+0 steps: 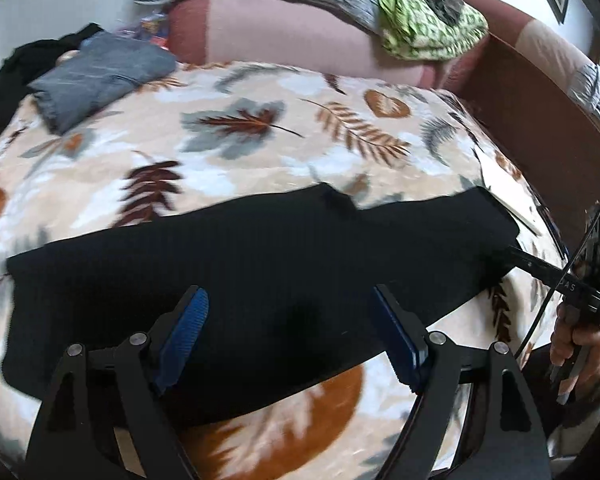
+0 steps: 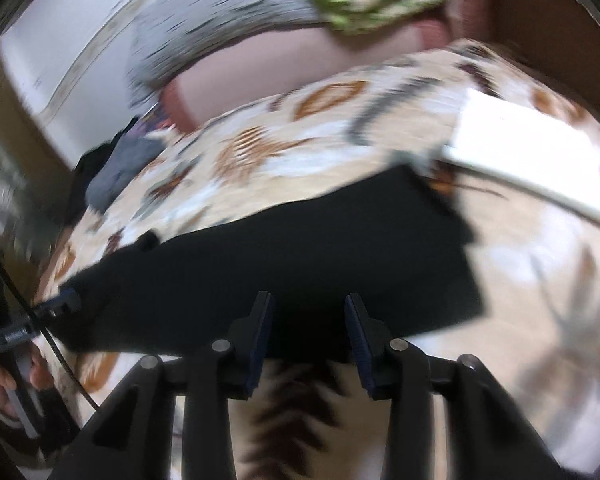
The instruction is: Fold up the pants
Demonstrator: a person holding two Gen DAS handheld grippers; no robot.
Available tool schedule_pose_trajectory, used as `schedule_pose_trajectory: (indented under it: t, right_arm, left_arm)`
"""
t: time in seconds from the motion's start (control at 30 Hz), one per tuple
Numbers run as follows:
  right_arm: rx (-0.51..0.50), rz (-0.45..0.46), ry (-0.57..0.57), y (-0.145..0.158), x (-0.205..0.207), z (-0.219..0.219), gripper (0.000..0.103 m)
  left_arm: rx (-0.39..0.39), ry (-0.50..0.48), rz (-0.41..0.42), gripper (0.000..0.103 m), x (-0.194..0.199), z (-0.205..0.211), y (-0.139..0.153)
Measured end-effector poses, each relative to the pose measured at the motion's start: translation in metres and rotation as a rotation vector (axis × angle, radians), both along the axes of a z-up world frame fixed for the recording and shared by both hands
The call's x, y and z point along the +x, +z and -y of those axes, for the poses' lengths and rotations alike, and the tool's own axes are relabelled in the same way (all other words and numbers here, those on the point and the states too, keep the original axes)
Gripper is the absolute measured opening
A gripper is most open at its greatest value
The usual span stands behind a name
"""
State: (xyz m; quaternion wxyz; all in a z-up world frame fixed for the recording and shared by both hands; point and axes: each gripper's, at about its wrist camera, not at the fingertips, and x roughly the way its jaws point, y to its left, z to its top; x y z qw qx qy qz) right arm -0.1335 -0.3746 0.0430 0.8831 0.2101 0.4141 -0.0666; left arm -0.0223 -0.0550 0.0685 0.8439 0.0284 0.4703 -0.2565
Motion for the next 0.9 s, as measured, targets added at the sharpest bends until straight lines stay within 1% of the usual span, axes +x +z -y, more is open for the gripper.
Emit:
schedule_pose_trajectory:
  t: [0.1, 0.2, 0.27, 0.37, 0.43, 0.5, 0.53, 0.57, 0.6, 0.67, 0.8, 0.83, 0.9]
  right_arm:
    - [0.039, 0.006, -0.061, -0.003, -0.008, 0.023, 0.039]
    - [0.083, 0.007, -0.072, -0.007, -0.006, 0.033, 0.039]
    - [0.093, -0.001, -0.070, -0.012, 0.000, 0.035, 0.039]
    - [0.094, -0.008, -0.081, -0.016, 0.011, 0.039, 0.039]
    - [0.115, -0.007, -0.091, -0.021, 0.017, 0.042, 0.039]
    - [0.149, -0.018, -0.127, -0.027, 0.021, 0.048, 0.037]
    - [0.164, -0.010, -0.136, -0.027, 0.021, 0.050, 0.035]
    - [0.165, -0.008, -0.143, -0.027, 0.021, 0.052, 0.028]
    - [0.135, -0.014, -0.149, -0.025, 0.021, 0.051, 0.003]
    - [0.108, 0.005, -0.144, -0.017, 0.015, 0.047, 0.004]
    - [0.064, 0.078, -0.123, 0.016, -0.008, 0.035, 0.003]
    - [0.065, 0.086, -0.121, 0.020, -0.012, 0.034, 0.003]
    - [0.063, 0.069, -0.116, 0.019, -0.017, 0.034, 0.003]
  left_arm:
    - [-0.014, -0.032, -0.010, 0.083, 0.002, 0.020, -0.003]
    - [-0.029, -0.064, -0.015, 0.083, 0.004, 0.041, -0.005]
    - [-0.041, -0.088, -0.019, 0.083, 0.003, 0.053, -0.006]
    - [-0.033, -0.106, -0.027, 0.083, 0.005, 0.066, -0.013]
    - [-0.022, -0.107, -0.042, 0.083, 0.007, 0.071, -0.020]
    - [-0.016, -0.105, -0.055, 0.083, 0.007, 0.072, -0.026]
    - [-0.014, -0.104, -0.054, 0.083, 0.006, 0.072, -0.027]
    - [-0.014, -0.103, -0.052, 0.083, 0.005, 0.071, -0.027]
    - [-0.013, -0.104, -0.049, 0.083, 0.004, 0.071, -0.027]
    - [-0.012, -0.106, -0.049, 0.083, 0.003, 0.070, -0.027]
    - [-0.033, -0.108, -0.043, 0.083, -0.004, 0.063, -0.016]
    - [-0.040, -0.107, -0.031, 0.083, -0.006, 0.059, -0.013]
    - [-0.046, -0.100, -0.010, 0.083, -0.010, 0.053, -0.008]
